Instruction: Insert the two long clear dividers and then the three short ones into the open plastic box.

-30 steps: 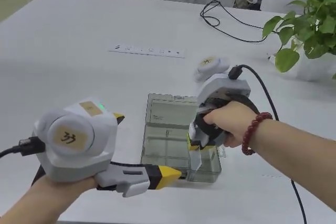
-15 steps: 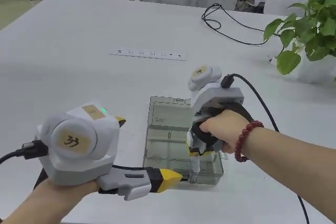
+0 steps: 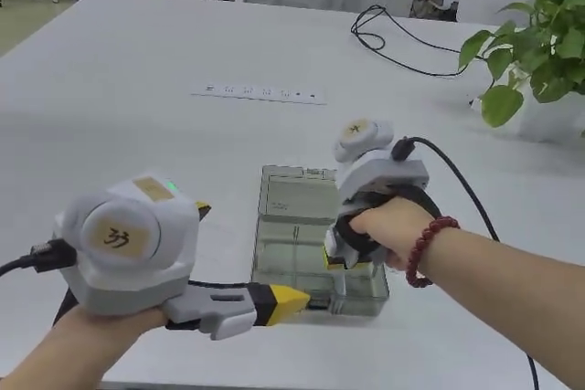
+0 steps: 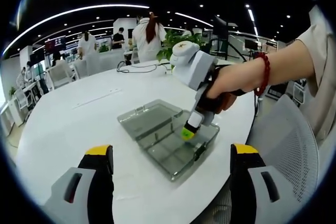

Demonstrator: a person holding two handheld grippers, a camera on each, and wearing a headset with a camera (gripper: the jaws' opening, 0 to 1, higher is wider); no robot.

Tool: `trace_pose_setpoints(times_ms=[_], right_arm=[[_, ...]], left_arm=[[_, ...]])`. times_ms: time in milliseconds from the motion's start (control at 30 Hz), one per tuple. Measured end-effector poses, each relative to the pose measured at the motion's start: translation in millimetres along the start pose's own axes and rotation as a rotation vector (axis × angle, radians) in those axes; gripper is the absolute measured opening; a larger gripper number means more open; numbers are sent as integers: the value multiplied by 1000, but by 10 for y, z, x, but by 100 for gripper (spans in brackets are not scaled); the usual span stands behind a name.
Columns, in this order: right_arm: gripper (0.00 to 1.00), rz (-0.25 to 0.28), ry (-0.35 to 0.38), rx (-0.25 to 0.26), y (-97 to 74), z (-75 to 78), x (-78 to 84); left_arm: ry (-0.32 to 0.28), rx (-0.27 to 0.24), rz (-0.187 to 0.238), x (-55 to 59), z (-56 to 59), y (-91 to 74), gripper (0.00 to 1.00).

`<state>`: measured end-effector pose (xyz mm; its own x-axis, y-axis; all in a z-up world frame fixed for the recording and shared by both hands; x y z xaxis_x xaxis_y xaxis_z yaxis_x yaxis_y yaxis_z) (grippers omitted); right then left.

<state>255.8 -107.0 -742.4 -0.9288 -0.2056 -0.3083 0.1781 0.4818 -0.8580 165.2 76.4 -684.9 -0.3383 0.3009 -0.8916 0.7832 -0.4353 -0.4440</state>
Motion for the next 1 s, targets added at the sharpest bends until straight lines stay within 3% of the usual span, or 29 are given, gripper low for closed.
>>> trace_pose_setpoints(times_ms=[267, 367, 533, 667, 833, 1000], right_arm=[[26, 114, -92, -49, -149, -13, 9], [31, 154, -179, -79, -236, -19, 20], [39, 192, -289, -89, -380, 14, 75], [43, 230, -346, -146, -492, 16, 108], [53, 262, -428, -149, -606, 41, 170], [59, 286, -457, -188, -670, 80, 263]], left_arm=[[-19, -13, -8, 15, -19, -20, 93], [-22, -22, -11, 3, -31, -36, 93], [-32, -39, -7, -8, -54, -82, 93], [-40, -55, -13, 12, -82, -120, 92], [-45, -74, -22, 22, -87, -161, 92], [-51, -87, -21, 29, -88, -206, 91]])
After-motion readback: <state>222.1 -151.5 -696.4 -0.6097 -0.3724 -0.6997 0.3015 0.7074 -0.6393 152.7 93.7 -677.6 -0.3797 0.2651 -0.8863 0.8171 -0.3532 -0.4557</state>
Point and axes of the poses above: the centre of the closed fingertips' face, and the gripper's own axes: y roughly forward along the fingers, z roughly to its right, x roughly out of its underside, the point moved 10 cm from there along -y, roughly backward along the fingers, and after that the axes turned 13 degrees about -x, right-handed, at the moved point
